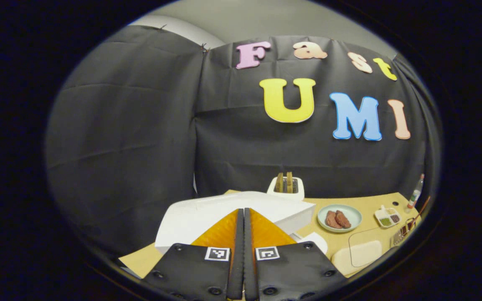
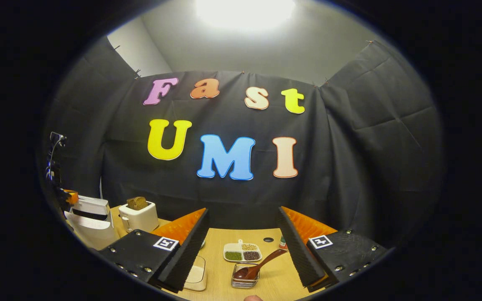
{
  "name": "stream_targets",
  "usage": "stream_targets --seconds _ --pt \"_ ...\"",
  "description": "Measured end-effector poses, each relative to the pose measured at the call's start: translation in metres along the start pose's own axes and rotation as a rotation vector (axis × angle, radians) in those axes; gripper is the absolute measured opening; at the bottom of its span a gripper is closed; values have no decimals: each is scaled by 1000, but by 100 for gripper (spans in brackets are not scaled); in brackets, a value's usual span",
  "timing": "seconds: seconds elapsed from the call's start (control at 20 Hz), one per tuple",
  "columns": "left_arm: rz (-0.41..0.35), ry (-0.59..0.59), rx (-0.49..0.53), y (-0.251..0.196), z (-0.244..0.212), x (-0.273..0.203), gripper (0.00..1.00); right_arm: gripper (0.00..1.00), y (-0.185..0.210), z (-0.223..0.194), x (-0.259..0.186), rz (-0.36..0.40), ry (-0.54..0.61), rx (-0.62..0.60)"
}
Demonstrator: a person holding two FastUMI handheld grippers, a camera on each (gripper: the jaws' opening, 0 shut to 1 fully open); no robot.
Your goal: Close the left gripper, press the button to open the rice cooker; take a wooden spoon from the chopstick holder with the right hand, scoop a spoonful of rice and pour it into the rice cooker, then put the wooden spoon back into the chopstick holder.
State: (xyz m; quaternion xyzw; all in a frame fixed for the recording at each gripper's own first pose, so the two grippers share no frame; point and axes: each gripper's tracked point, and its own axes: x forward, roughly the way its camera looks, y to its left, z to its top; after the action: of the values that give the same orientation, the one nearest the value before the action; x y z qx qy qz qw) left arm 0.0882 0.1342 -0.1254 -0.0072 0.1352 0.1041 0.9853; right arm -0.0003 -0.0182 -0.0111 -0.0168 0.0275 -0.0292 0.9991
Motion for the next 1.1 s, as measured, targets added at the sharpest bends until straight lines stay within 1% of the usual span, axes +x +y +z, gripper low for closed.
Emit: stream_targets --seconds 0.05,0.1,0.2,0.3,0.4,0.45,0.5,0.6,0.65,0.7,0.8,0.95,1.0,1.1 --pt "13 -37 3 3 18 -3 11 98 -2 0 3 0 -3 -1" --pt "21 -68 -3 6 31 -9 9 98 -4 -1 4 1 -4 -1" --pt "21 -113 -36 2 52 -21 9 98 -9 -3 8 1 -4 4" --pt "4 -157 -60 -4 71 -35 9 98 -15 -4 12 -3 -2 13" --pt "-17 -197 -63 -12 88 -46 9 98 -22 -7 17 -7 1 19" --pt "-31 -212 -62 -18 94 -53 14 98 -26 -8 19 -9 2 18" --pt "-43 -225 -62 -23 99 -61 40 98 -30 -9 22 -12 3 17" --pt "-48 -253 -56 -29 108 -73 85 98 -37 -13 30 -15 8 19" --pt "-47 -265 -50 -31 110 -79 91 98 -40 -17 34 -14 16 23" --pt "-42 -273 -44 -34 113 -85 92 98 -42 -21 38 -14 25 28" --pt "-44 -283 -28 -39 115 -96 99 98 -48 -31 49 -15 50 44" --pt "-49 -300 2 -48 120 -112 99 98 -58 -49 64 -24 94 66" --pt "-51 -303 8 -50 121 -116 95 98 -62 -56 71 -26 109 73" --pt "-54 -306 14 -53 123 -124 95 98 -64 -71 79 -24 140 92"
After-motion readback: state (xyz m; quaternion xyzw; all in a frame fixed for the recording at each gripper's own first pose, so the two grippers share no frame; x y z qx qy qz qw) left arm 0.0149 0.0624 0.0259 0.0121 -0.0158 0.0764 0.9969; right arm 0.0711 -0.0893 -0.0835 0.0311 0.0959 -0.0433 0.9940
